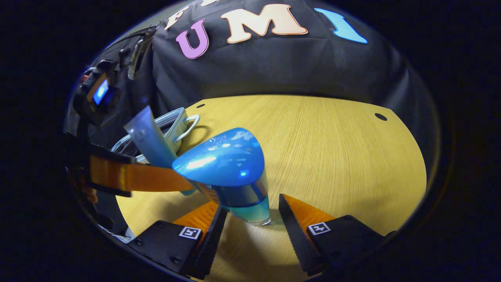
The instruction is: First open the suitcase, pack the skin care products into it, and then close the suitcase.
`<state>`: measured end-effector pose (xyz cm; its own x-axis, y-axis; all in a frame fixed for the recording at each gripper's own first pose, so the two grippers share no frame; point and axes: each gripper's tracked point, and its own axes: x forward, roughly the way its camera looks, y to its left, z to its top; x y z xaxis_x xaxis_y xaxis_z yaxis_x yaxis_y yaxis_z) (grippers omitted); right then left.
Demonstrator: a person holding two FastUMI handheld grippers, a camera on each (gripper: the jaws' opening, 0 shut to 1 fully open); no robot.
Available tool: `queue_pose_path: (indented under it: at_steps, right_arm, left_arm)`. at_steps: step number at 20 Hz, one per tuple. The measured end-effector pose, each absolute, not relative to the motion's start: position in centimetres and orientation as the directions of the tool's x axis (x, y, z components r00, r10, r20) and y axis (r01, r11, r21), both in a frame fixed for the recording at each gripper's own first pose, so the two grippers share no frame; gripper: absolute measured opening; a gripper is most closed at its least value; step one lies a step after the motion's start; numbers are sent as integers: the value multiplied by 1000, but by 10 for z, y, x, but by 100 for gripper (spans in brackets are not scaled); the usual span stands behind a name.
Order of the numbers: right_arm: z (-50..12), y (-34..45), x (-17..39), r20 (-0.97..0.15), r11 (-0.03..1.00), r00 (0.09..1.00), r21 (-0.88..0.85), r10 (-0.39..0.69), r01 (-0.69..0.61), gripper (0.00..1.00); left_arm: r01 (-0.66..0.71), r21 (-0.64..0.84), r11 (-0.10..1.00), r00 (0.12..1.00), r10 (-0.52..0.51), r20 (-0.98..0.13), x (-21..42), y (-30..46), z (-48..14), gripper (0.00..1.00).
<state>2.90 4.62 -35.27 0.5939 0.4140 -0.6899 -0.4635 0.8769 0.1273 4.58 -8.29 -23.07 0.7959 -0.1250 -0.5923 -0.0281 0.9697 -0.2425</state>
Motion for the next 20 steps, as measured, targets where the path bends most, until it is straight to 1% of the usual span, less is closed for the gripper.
queue_pose_path:
  at_steps: [1,2,4,7,8,9,10,11,12,14,15,17,18,20]
  right_arm:
    - [-353,46,29,-690,879,596,125,411,-460,81]
    - [-353,47,31,-688,880,598,126,410,-459,80]
    - [-352,48,33,-682,883,611,114,402,-455,54]
    - [-354,47,33,-681,886,617,105,395,-451,50]
    - [-353,46,34,-683,890,619,102,388,-445,45]
    - [-352,44,34,-685,892,621,97,381,-441,48]
    - [-352,44,33,-690,893,620,90,375,-440,46]
    - [-353,42,34,-691,898,626,79,362,-432,46]
    - [-352,41,33,-695,900,624,76,356,-429,43]
    - [-349,38,32,-700,907,624,80,346,-412,43]
    - [-346,37,32,-700,911,628,83,342,-404,43]
    - [-338,35,33,-699,920,635,83,328,-384,43]
    - [-333,34,33,-699,923,639,80,322,-377,43]
    - [-321,35,34,-696,930,649,76,307,-359,42]
  left_arm:
    - [-29,-248,968,799,-127,-588,41,-83,-225,37]
    - [-31,-255,967,801,-128,-585,37,-82,-219,37]
    - [-32,-268,963,806,-134,-577,27,-81,-208,37]
    - [-75,-259,963,802,-96,-589,10,-65,-197,37]
    - [-94,-258,962,801,-81,-593,6,-58,-192,37]
    - [-110,-261,959,803,-69,-592,1,-51,-184,37]
    - [-126,-266,956,807,-58,-588,-3,-44,-177,37]
    - [-144,-272,952,810,-45,-585,-8,-35,-170,37]
    - [-164,-274,948,818,-25,-575,-12,-24,-162,37]
    - [-218,-270,938,822,27,-569,-20,6,-151,39]
    - [-249,-268,931,815,52,-577,-23,22,-149,39]
    - [-308,-278,910,798,88,-596,-32,55,-148,35]
    - [-328,-286,900,789,96,-606,-34,67,-147,37]
    - [-363,-297,883,766,102,-634,-37,89,-150,37]
